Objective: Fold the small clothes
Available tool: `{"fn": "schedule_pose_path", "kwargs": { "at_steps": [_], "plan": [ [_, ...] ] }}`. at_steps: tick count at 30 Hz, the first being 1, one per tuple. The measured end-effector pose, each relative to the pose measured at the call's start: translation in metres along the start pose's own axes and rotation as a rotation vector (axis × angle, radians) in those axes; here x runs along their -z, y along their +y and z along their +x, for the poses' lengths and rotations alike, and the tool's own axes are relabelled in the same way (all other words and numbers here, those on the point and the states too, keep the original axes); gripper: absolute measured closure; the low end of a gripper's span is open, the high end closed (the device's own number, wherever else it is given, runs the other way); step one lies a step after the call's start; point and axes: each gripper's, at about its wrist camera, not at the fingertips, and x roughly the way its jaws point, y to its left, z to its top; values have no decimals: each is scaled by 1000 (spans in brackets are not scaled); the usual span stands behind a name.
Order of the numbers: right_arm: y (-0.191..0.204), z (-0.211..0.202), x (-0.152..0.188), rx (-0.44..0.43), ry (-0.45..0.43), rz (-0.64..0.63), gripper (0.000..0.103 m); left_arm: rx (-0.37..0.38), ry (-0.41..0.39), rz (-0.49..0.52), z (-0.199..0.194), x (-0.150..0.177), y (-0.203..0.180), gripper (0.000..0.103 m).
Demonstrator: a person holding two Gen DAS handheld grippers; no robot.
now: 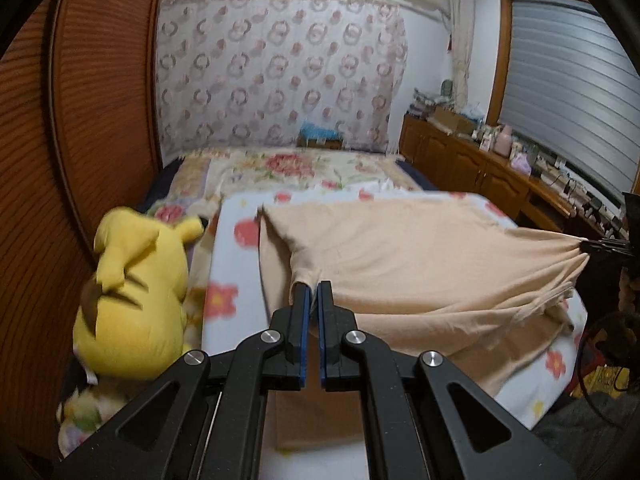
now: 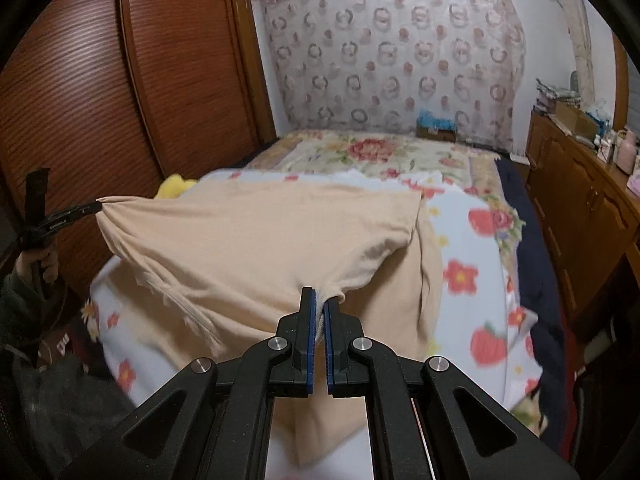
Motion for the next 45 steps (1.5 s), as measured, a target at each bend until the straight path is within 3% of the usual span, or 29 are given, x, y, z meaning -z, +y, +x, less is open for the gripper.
{"fn": "schedule_pose_path", "kwargs": {
  "at_steps": [7, 15, 18, 19, 22, 23, 29, 35, 45],
  "plan": [
    [-16, 30, 39, -5, 116, 61, 99, -24, 98, -3, 25, 32, 0, 99],
    [-14, 46, 38, 20, 156, 61, 99, -39, 132, 4, 30, 45, -5, 96],
    [1, 38, 39, 41, 151, 44, 94, -44, 116, 10, 25, 42, -5, 72],
    [7, 31, 40, 51, 148, 35, 90, -44, 105, 8, 22, 40, -4, 57],
    [14, 20, 38, 84, 126, 6, 68, -36, 79, -5, 15, 36, -1, 27],
    [14, 18, 36, 93, 117, 2, 63, -38, 70, -8, 14, 35, 1, 22],
    [13, 16, 34, 134, 66, 5, 56, -81, 56, -16, 16, 30, 6, 22],
    [14, 44, 33, 146, 37, 15, 45, -91, 74, -30, 26, 33, 8, 22],
    [39, 103, 43, 158, 79, -10, 44, -90, 128, -39, 43, 49, 7, 22]
  ]
}}
